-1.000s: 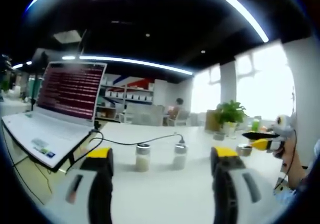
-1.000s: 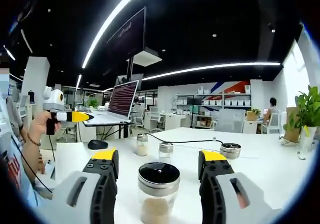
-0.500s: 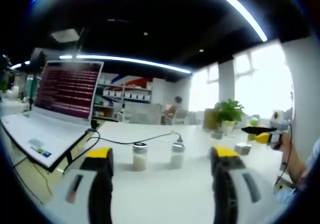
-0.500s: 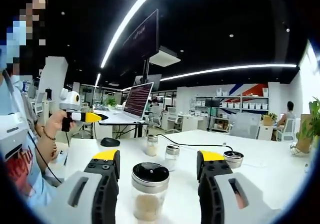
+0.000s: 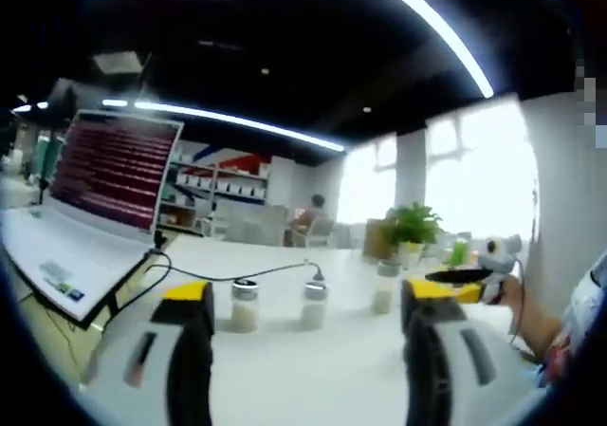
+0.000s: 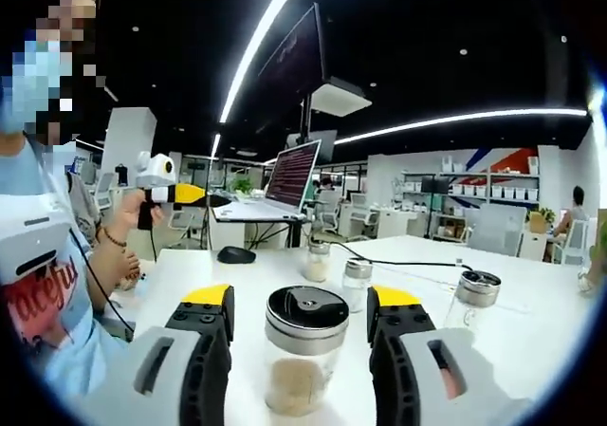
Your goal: Rotate the seasoning bottle until the label or dispensing opening points toward the visible target arrow and the bottle remains upright within the marked orientation range
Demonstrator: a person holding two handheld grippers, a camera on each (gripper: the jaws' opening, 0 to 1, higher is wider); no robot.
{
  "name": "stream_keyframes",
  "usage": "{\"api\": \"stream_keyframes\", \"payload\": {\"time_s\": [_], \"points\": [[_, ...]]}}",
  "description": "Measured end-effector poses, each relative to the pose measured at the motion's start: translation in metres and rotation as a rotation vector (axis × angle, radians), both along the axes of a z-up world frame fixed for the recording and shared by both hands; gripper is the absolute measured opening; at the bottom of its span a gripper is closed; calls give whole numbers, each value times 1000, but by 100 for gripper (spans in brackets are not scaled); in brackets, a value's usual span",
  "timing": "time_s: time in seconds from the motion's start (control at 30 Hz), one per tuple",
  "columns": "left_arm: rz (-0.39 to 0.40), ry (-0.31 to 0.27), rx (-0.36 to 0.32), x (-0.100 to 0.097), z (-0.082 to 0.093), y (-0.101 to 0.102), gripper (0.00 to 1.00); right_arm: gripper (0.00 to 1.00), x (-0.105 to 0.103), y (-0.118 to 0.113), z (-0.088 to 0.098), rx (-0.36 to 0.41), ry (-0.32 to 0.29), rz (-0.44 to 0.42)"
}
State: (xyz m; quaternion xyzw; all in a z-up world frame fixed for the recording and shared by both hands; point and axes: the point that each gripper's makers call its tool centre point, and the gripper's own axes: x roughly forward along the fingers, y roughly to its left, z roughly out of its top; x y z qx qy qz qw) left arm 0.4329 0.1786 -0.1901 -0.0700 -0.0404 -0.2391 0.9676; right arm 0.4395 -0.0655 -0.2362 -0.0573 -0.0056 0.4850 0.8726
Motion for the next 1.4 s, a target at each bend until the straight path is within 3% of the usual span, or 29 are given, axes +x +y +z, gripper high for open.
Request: {"api": "stream_keyframes", "payload": {"time_s": [0.13,0.2,0.33,0.6,0.87,0.93,1.4], "points": [[73,16,70,6,-7,10,86,56,7,-2,-3,-5,-6,-25],[80,24,67,5,-7,13,85,56,7,-2,-5,-2,12,-18],[62,-16,34,-3,5,16,85,56,11,-7,-7,4,28,-20],[87,-1,44,0,0,22,85,54,15,-2,-12,66,99,40],[79,1,43,0,0,20,85,47,16,6,-14,97,127,89],[79,2,44,0,1,21,85,41,11,8,-13,105,129,119],[81,-5,41,-1,2,22,85,40,12,7,-11,120,105,109]]}}
